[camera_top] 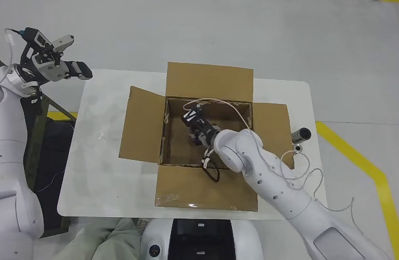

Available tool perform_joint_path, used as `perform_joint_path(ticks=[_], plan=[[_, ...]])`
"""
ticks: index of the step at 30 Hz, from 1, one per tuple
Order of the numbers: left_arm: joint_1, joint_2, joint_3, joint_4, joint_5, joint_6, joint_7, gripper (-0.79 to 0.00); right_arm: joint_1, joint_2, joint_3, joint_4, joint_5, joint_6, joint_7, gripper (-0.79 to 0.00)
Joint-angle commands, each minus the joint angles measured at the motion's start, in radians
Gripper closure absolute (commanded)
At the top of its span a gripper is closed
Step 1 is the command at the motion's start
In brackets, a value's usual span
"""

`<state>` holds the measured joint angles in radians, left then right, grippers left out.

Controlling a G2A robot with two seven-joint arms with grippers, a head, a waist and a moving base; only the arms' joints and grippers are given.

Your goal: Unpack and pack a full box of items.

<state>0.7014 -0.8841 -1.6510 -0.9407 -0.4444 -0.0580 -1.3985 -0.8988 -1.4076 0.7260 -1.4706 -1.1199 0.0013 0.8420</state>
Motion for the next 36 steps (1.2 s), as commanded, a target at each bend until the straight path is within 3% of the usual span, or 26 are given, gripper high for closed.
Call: perform_joint_path(ticks=[1,10,11,13,17,19,20,27,36], plan=[[0.000,0.000,0.000,0.000,0.000,0.000,0.000,-0.785,0.001,-0.004,-0.004,0.010,0.001,-0.001,-0.003,0.000],[0.000,0.000,0.000,0.000,0.000,0.000,0.000,-0.785,-0.007,-0.016,-0.016,0.037,-0.017,-0.011,-0.014,-0.015],[0.000,0.000,0.000,0.000,0.000,0.000,0.000,-0.785,-0.007,-0.017,-0.018,0.041,-0.021,-0.011,-0.012,-0.080],[0.000,0.000,0.000,0.000,0.000,0.000,0.000,-0.785,-0.005,-0.020,-0.023,0.047,-0.032,-0.010,-0.012,-0.286],[0.000,0.000,0.000,0.000,0.000,0.000,0.000,-0.785,-0.004,-0.025,-0.019,0.036,-0.036,-0.010,-0.008,-0.397],[0.000,0.000,0.000,0.000,0.000,0.000,0.000,-0.785,-0.007,-0.024,-0.010,0.023,-0.037,-0.012,-0.003,-0.551],[0.000,0.000,0.000,0.000,0.000,0.000,0.000,-0.785,-0.012,-0.022,-0.002,0.011,-0.038,-0.015,0.000,-0.576],[0.000,0.000,0.000,0.000,0.000,0.000,0.000,-0.785,-0.051,-0.008,0.062,-0.067,-0.025,-0.042,0.022,-0.588],[0.000,0.000,0.000,0.000,0.000,0.000,0.000,-0.785,-0.166,0.027,0.187,-0.313,0.043,-0.119,0.058,-0.628]])
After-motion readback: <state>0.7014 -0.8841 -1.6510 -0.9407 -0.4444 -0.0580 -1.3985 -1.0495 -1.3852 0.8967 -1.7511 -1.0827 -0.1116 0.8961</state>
